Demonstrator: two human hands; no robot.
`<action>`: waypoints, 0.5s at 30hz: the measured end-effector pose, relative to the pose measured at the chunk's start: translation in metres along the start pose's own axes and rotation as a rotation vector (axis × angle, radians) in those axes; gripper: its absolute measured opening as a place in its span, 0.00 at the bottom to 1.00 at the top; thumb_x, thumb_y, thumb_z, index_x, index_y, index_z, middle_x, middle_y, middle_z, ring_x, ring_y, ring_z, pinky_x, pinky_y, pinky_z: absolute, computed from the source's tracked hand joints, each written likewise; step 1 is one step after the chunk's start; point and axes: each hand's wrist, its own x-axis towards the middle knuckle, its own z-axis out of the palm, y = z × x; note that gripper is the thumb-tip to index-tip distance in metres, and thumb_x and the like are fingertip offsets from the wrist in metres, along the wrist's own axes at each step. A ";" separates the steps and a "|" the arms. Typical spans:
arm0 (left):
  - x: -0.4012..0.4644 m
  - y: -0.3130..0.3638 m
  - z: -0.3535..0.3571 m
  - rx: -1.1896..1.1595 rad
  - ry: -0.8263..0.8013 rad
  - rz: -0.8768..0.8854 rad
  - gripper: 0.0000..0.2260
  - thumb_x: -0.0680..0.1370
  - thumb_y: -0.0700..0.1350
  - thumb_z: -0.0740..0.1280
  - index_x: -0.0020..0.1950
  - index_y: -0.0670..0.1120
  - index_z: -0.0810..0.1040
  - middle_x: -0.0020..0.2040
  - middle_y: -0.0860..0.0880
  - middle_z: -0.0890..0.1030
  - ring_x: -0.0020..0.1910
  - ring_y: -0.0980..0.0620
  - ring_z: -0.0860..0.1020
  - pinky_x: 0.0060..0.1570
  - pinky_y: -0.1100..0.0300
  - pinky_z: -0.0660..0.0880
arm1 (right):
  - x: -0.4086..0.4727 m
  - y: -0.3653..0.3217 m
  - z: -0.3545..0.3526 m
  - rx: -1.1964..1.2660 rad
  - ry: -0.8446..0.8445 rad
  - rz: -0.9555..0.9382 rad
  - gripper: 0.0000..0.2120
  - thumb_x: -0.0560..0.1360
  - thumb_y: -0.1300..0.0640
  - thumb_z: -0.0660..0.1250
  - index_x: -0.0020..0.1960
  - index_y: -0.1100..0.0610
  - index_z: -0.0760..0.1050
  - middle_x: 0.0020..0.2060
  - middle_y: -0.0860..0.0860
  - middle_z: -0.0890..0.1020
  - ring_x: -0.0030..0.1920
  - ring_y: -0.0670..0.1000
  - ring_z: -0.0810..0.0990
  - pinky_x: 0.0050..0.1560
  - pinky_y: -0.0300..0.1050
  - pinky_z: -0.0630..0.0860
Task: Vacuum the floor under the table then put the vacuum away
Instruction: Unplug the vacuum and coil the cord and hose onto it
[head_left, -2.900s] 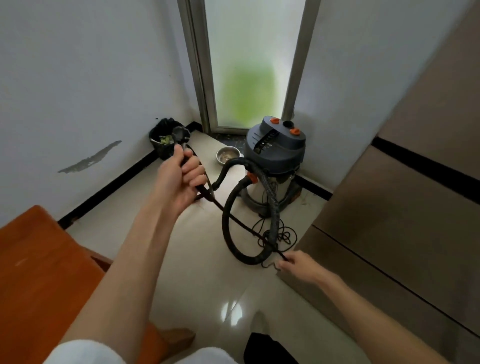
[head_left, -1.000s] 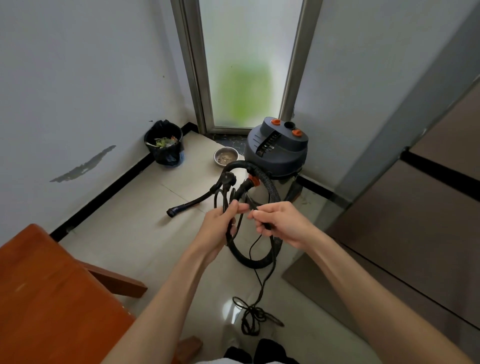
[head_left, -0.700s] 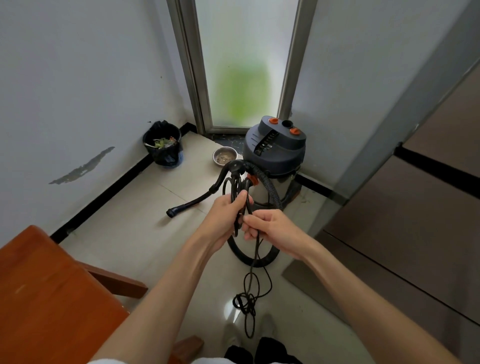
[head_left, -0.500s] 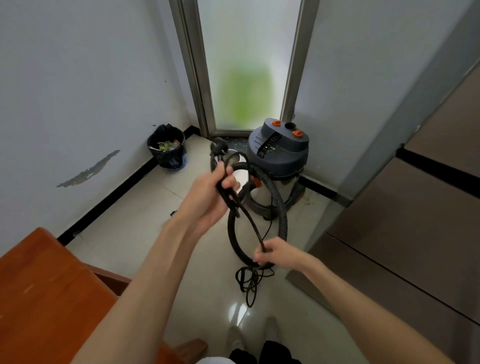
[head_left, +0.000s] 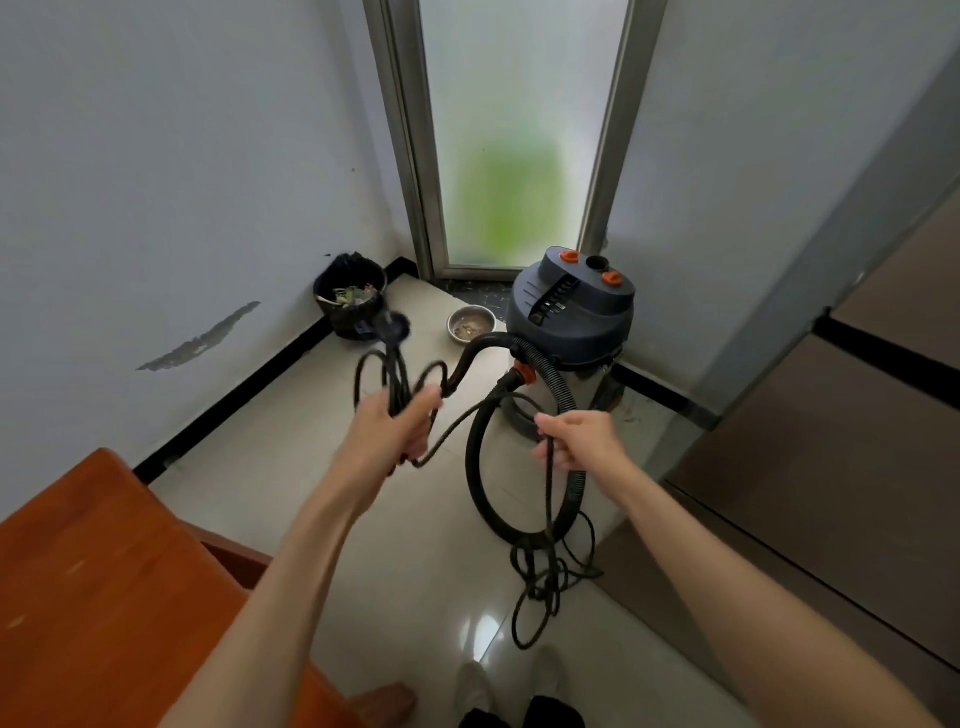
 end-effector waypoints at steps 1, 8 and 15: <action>-0.002 -0.012 0.005 0.055 -0.004 -0.030 0.11 0.80 0.43 0.62 0.38 0.43 0.73 0.26 0.52 0.66 0.24 0.55 0.63 0.26 0.63 0.61 | -0.007 -0.015 0.000 0.063 -0.038 0.009 0.09 0.77 0.56 0.66 0.43 0.62 0.77 0.32 0.55 0.83 0.31 0.49 0.82 0.29 0.36 0.76; -0.022 -0.041 0.056 0.130 -0.197 -0.146 0.10 0.78 0.50 0.64 0.47 0.47 0.83 0.29 0.57 0.72 0.27 0.59 0.67 0.27 0.68 0.64 | -0.032 -0.067 0.006 0.213 -0.080 0.041 0.09 0.76 0.59 0.66 0.48 0.65 0.79 0.31 0.56 0.84 0.29 0.45 0.82 0.32 0.34 0.76; -0.014 -0.022 0.067 -0.006 -0.209 -0.054 0.12 0.81 0.45 0.60 0.41 0.44 0.78 0.30 0.50 0.74 0.30 0.56 0.68 0.33 0.65 0.65 | -0.029 -0.053 0.002 0.036 0.094 -0.176 0.12 0.77 0.54 0.65 0.38 0.56 0.80 0.34 0.48 0.82 0.39 0.44 0.79 0.48 0.41 0.73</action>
